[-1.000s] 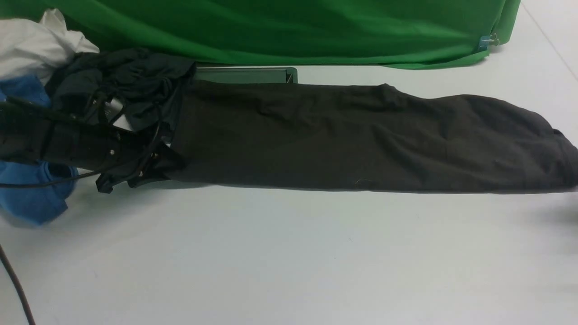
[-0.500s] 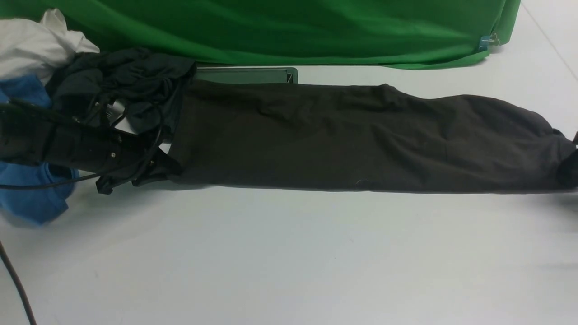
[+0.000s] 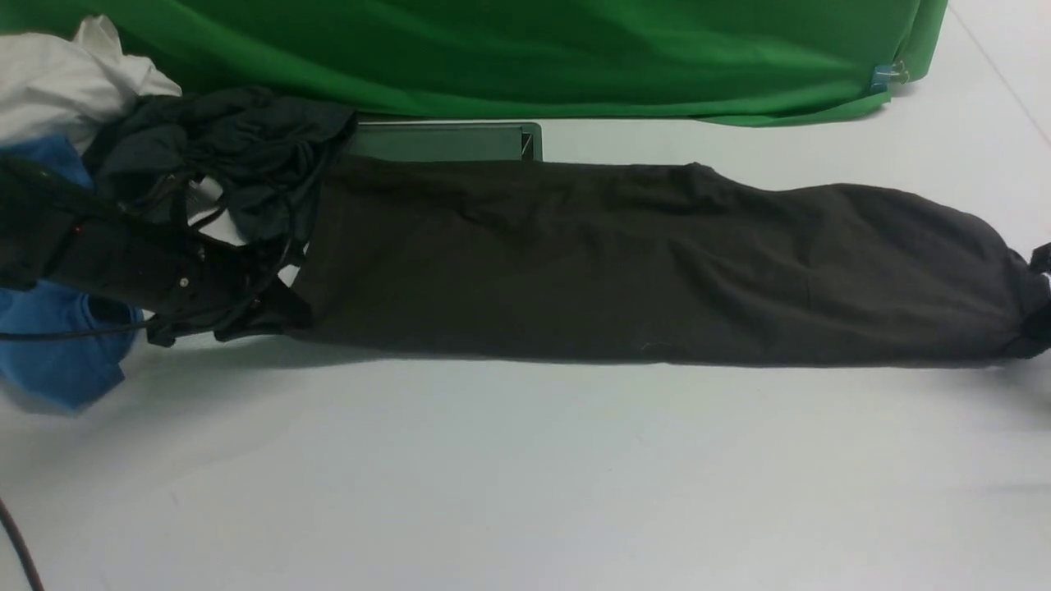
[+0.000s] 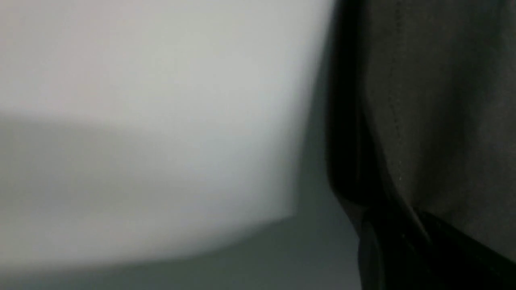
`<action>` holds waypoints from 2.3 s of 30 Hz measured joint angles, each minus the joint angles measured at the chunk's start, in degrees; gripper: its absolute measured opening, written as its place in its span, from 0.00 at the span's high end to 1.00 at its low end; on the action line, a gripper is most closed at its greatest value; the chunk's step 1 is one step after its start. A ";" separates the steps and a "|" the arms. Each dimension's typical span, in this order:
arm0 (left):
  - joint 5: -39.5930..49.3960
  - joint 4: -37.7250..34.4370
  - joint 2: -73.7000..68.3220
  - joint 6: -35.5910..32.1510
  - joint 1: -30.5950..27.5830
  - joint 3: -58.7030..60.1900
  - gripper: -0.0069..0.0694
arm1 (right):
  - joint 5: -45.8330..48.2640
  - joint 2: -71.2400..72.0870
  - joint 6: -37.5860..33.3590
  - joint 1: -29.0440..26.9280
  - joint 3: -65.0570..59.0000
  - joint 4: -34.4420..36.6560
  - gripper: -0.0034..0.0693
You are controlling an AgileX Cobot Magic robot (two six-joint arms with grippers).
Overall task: Fold a long-sleeved shirt on a white desktop.
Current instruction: 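Grasp the waist and leg ends of the folded dark trousers and straighten them on the table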
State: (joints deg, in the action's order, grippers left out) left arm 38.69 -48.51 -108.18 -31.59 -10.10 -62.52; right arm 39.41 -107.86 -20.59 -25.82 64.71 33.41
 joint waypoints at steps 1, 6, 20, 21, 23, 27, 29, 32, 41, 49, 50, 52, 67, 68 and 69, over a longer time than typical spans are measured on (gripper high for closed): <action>-0.02 0.74 1.44 0.45 0.00 1.57 0.86 | 1.23 1.28 0.88 -0.27 0.00 -2.80 0.86; -0.26 1.16 7.70 1.41 0.00 10.71 0.86 | 6.61 5.52 8.84 -0.34 -0.82 -17.48 0.86; -14.28 -3.06 27.29 3.35 0.00 36.95 0.86 | -0.39 13.21 12.26 -0.34 -18.81 -21.16 0.82; -14.55 -2.83 27.86 3.81 0.00 36.95 0.85 | -0.39 13.21 12.26 -0.34 -18.81 -21.16 0.79; -14.79 -1.82 28.27 5.62 0.00 36.95 0.84 | -0.27 13.22 12.26 -0.34 -18.54 -21.23 0.69; -14.79 3.07 28.27 11.10 0.00 36.95 0.72 | 0.98 13.34 13.23 -0.45 -16.54 -21.56 0.40; -14.73 6.60 28.27 14.56 0.00 36.95 0.61 | 1.21 13.90 14.55 -0.45 -15.13 -21.62 0.28; -13.89 10.08 28.58 18.66 0.00 36.51 0.42 | 1.08 16.16 16.88 -0.45 -12.39 -21.62 0.20; -7.00 17.39 28.56 21.26 0.00 28.09 0.02 | 0.87 24.64 16.24 2.56 -3.54 -19.98 0.17; 7.15 28.16 20.32 22.59 0.09 11.90 0.00 | 5.29 27.07 4.60 26.25 -2.60 -13.98 0.17; 8.57 28.39 18.75 22.61 0.36 11.00 0.00 | 5.54 27.07 4.34 29.04 -2.60 -13.98 0.17; 10.13 29.11 16.01 22.61 2.59 10.03 0.00 | 5.49 27.07 4.22 33.80 -2.60 -13.98 0.17; 12.01 36.78 12.83 32.87 12.38 12.20 0.03 | 4.04 27.07 4.86 36.21 -2.60 -14.28 0.17; 12.01 37.69 12.63 33.65 12.38 12.61 0.04 | 4.00 27.07 4.86 36.21 -2.60 -14.28 0.17; 12.06 38.62 12.45 34.09 12.38 12.80 0.05 | 3.98 27.07 4.86 36.21 -2.60 -14.28 0.17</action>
State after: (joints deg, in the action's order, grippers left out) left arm 50.75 -9.89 -95.73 2.50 2.28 -49.72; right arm 43.39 -80.78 -15.73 10.39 62.11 19.14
